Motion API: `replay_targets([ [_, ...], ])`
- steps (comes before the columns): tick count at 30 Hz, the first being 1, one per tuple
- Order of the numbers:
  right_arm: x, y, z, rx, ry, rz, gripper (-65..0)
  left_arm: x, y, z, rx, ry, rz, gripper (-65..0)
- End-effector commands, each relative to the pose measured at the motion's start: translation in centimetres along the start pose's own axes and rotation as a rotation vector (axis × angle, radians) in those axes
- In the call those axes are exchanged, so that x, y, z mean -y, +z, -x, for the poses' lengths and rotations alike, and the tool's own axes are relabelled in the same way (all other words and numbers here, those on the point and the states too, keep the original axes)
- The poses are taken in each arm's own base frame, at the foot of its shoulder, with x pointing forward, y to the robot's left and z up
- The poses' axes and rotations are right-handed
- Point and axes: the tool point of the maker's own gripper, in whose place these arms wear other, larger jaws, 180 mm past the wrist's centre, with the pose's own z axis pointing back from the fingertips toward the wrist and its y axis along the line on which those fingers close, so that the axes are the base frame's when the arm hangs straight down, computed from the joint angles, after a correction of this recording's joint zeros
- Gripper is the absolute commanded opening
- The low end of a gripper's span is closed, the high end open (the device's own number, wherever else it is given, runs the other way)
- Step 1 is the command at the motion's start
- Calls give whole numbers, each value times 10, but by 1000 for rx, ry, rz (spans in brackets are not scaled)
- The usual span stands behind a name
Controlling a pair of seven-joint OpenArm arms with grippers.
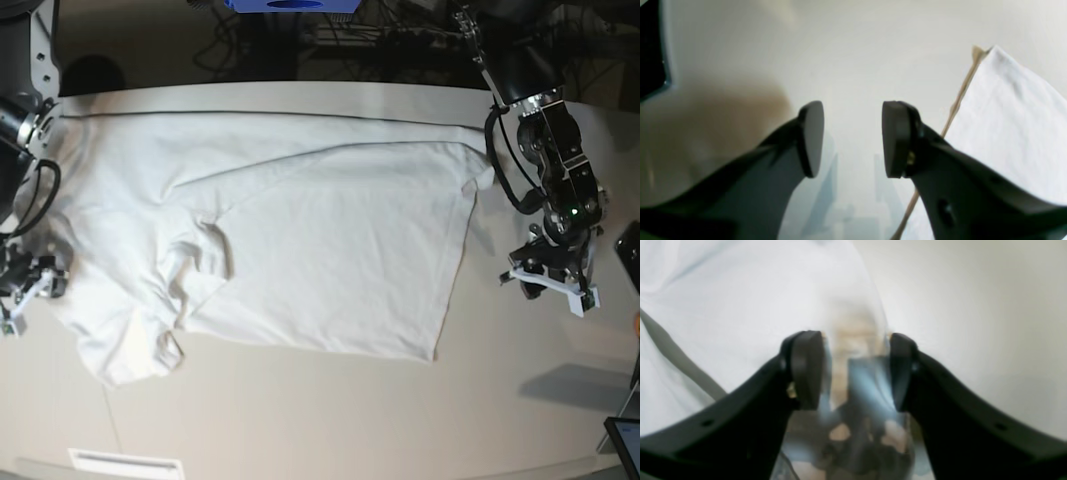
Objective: Fold the T-shirt properly
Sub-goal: 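Move the left gripper along the shirt side to the hem corner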
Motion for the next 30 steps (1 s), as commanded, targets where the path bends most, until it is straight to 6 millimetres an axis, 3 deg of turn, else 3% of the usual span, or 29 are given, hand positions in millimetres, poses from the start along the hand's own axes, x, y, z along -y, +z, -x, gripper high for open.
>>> replay_targets([
  [1, 10, 10, -23, 62, -1, 16, -386, 2, 3, -23, 60, -4, 8, -361],
  [7, 7, 3, -8, 25, -32, -5, -409, 2, 2, -22, 59, -5, 9, -361],
  [12, 5, -1, -2, 10, -45, -15, -650, 5, -6, -23, 48, 18, 16, -361],
  [20, -3, -4, -2, 11, -43, -29, -650, 29, -43, -29, -22, -1, 122, -358],
  [25, -7, -7, -1, 8, -42, -37, -650, 55, -62, -40, -53, 15, 201, -245],
  [30, -9, -8, -1, 8, -40, -39, -650, 77, -87, -45, -84, 46, 276, -232],
])
